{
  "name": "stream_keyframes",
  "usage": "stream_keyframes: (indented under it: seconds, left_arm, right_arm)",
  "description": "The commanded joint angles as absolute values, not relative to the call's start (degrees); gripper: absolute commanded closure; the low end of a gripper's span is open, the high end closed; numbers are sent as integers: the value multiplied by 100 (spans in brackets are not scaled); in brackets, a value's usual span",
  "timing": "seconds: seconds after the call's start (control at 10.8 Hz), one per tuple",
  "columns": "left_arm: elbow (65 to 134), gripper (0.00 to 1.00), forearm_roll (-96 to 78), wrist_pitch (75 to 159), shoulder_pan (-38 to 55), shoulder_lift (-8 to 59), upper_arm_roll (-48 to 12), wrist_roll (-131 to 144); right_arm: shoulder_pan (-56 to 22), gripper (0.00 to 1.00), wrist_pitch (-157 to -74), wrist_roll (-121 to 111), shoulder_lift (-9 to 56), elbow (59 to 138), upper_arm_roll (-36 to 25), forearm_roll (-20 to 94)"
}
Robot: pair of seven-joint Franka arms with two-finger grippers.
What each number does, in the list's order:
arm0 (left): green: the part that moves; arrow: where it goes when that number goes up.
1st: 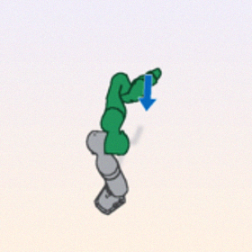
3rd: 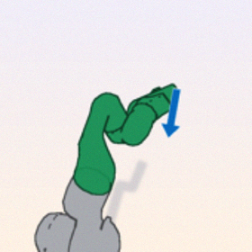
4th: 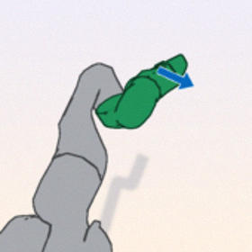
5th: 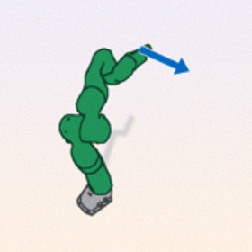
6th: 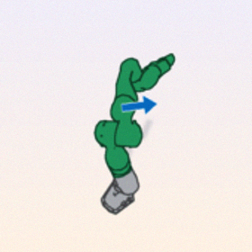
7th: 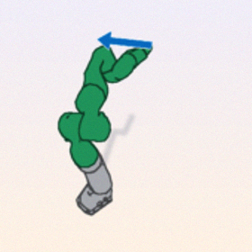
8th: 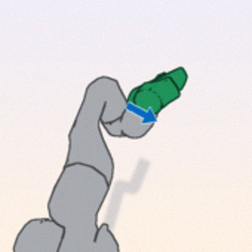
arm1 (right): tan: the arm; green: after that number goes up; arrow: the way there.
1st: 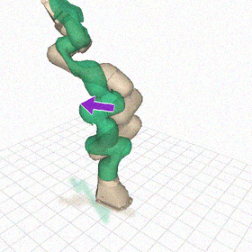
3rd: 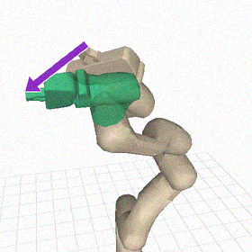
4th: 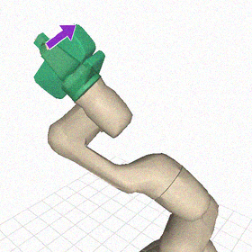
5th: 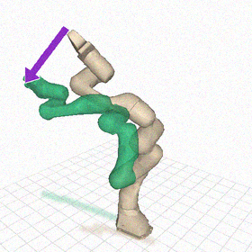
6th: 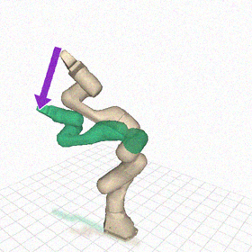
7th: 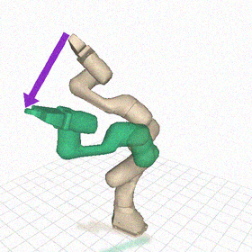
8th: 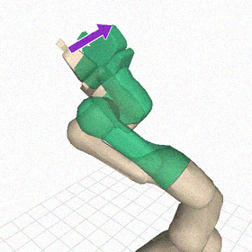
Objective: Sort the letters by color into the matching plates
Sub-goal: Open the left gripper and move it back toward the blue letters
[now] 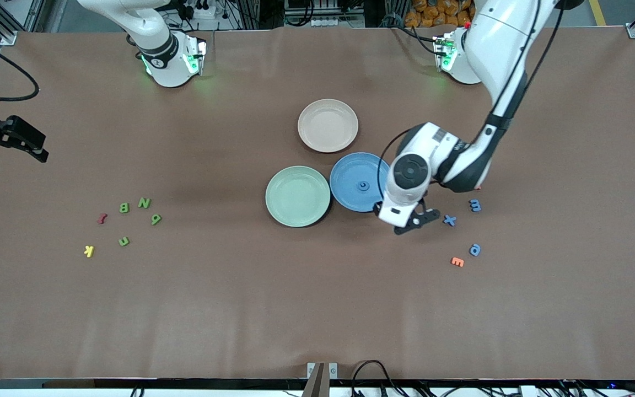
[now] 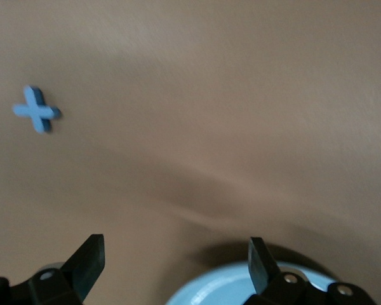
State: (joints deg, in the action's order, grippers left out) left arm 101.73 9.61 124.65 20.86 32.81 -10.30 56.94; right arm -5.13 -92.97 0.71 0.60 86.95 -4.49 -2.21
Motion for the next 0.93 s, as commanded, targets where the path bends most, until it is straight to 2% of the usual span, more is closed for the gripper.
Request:
stream_keyframes:
  seconds: [0.0,0.84]
  left_arm:
    - [10239,0,1081,12393,1724,3085,-1081,5222]
    - [10371,0,1090,12436,1126,3015,-1081,4422]
  right_arm:
    - [-492,0,-9290,132,44,8684,-439,-290]
    - [-518,0,-9299,132,53,8692,-439,-281]
